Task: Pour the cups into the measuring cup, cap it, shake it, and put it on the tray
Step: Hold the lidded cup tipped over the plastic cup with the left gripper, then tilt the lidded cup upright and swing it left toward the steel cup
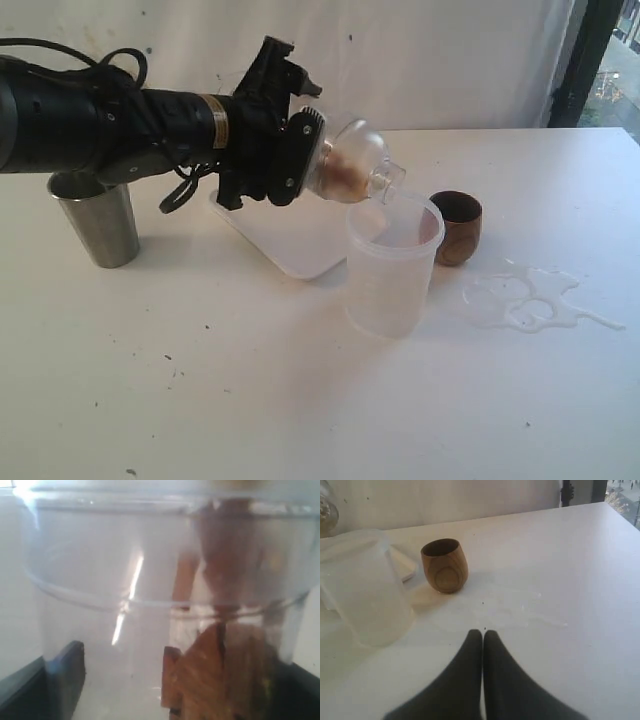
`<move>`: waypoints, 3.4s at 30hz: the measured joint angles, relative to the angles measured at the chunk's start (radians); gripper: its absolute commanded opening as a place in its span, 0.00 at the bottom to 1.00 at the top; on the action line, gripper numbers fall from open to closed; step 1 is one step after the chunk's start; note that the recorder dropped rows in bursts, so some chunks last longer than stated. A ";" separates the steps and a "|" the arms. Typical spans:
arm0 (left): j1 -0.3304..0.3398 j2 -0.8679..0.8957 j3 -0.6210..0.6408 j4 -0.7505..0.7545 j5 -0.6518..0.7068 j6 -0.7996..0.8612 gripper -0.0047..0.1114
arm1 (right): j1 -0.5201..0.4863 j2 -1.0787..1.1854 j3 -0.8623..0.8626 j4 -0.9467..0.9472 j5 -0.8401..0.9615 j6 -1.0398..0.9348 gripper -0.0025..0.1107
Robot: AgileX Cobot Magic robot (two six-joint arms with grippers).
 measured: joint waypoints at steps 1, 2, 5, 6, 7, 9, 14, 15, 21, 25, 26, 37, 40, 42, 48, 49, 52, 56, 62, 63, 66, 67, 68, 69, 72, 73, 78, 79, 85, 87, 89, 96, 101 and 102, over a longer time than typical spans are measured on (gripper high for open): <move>0.000 0.000 0.000 0.000 0.014 0.014 0.04 | 0.000 0.000 0.000 0.000 0.000 0.000 0.02; 0.000 0.000 0.000 0.000 0.022 0.024 0.04 | 0.000 0.000 0.000 0.000 0.000 0.000 0.02; 0.000 0.000 0.000 0.002 0.026 0.031 0.04 | 0.000 0.000 0.000 0.000 0.000 0.000 0.02; 0.000 0.000 0.000 0.002 0.026 0.031 0.04 | 0.000 0.000 0.000 0.000 0.000 0.000 0.02; 0.000 0.000 0.000 0.002 0.026 0.034 0.04 | 0.000 0.000 0.000 0.000 0.000 0.000 0.02; 0.000 0.000 0.000 0.002 0.026 0.046 0.04 | 0.000 0.000 0.000 0.000 0.000 0.000 0.02; 0.000 -0.009 0.000 0.002 0.026 0.108 0.04 | 0.000 0.000 0.000 0.000 0.000 0.000 0.02; -0.004 -0.018 0.000 0.002 0.028 0.124 0.04 | 0.000 0.000 0.000 0.000 0.000 0.000 0.02; -0.010 -0.037 0.000 0.002 0.028 0.157 0.04 | 0.000 0.000 0.000 0.000 0.000 0.000 0.02; -0.010 -0.041 0.000 0.002 0.028 0.201 0.04 | 0.000 0.000 0.000 0.000 0.000 0.000 0.02; -0.010 -0.041 0.000 0.002 0.028 0.216 0.04 | 0.000 0.000 0.000 0.000 0.000 0.000 0.02; -0.031 -0.041 0.000 0.002 -0.039 0.350 0.04 | 0.000 0.000 0.000 0.000 0.000 0.000 0.02; -0.031 -0.041 0.000 0.002 -0.039 0.374 0.04 | 0.000 0.000 0.000 0.000 0.000 0.000 0.02; -0.031 -0.041 0.000 0.002 -0.039 0.407 0.04 | 0.000 0.000 0.000 0.000 0.000 0.000 0.02; -0.031 -0.042 0.000 0.002 -0.039 0.462 0.04 | 0.000 0.000 0.000 0.000 0.000 0.000 0.02; -0.031 -0.045 0.000 0.002 -0.039 0.469 0.04 | 0.000 0.000 0.000 0.000 0.000 0.000 0.02; -0.031 -0.049 0.000 0.002 -0.039 0.480 0.04 | 0.000 0.000 0.000 0.000 0.000 0.000 0.02; -0.031 -0.051 0.000 0.000 -0.041 0.484 0.04 | 0.000 0.000 0.000 0.000 0.000 0.000 0.02; -0.031 -0.058 0.000 -0.019 -0.052 0.486 0.04 | 0.000 0.000 0.000 0.000 0.000 0.000 0.02; -0.031 -0.058 0.000 -0.023 -0.053 0.486 0.04 | 0.000 0.000 0.000 0.000 0.000 0.000 0.02; -0.031 -0.058 0.000 -0.030 -0.053 0.488 0.04 | 0.000 0.000 0.000 0.000 0.000 0.000 0.02; -0.031 -0.058 0.000 -0.031 -0.053 0.488 0.04 | 0.000 0.000 0.000 0.000 0.000 0.000 0.02; -0.031 -0.058 0.000 -0.031 -0.053 0.488 0.04 | 0.000 0.000 0.000 0.000 0.000 0.000 0.02; -0.031 -0.058 0.000 -0.031 -0.053 0.488 0.04 | 0.000 0.000 0.000 0.000 0.000 0.000 0.02; -0.031 -0.058 0.000 -0.033 -0.053 0.488 0.04 | 0.000 0.000 0.000 0.000 0.000 0.000 0.02; -0.031 -0.058 0.000 -0.033 -0.053 0.488 0.04 | 0.000 0.000 0.000 0.000 0.000 0.000 0.02; -0.031 -0.058 0.000 -0.033 -0.053 0.494 0.04 | 0.000 0.000 0.000 0.000 0.000 0.000 0.02; -0.031 -0.058 0.000 -0.033 -0.053 0.495 0.04 | 0.000 0.000 0.000 0.000 0.000 0.000 0.02; -0.031 -0.058 0.000 -0.033 -0.053 0.497 0.04 | 0.000 0.000 0.000 0.000 0.000 0.000 0.02; -0.031 -0.058 0.000 -0.033 -0.053 0.497 0.04 | 0.000 0.000 0.000 0.000 0.000 0.000 0.02; -0.031 -0.058 0.000 -0.035 -0.053 0.499 0.04 | 0.000 0.000 0.000 0.000 0.000 0.000 0.02; -0.031 -0.058 0.000 -0.122 -0.073 0.499 0.04 | 0.000 0.000 0.000 0.000 0.000 0.000 0.02; -0.031 -0.058 0.000 -0.285 -0.104 0.448 0.04 | 0.000 0.000 0.000 0.000 0.000 0.000 0.02; -0.031 -0.058 0.000 -0.322 -0.106 0.416 0.04 | 0.000 0.000 0.000 0.000 0.000 0.000 0.02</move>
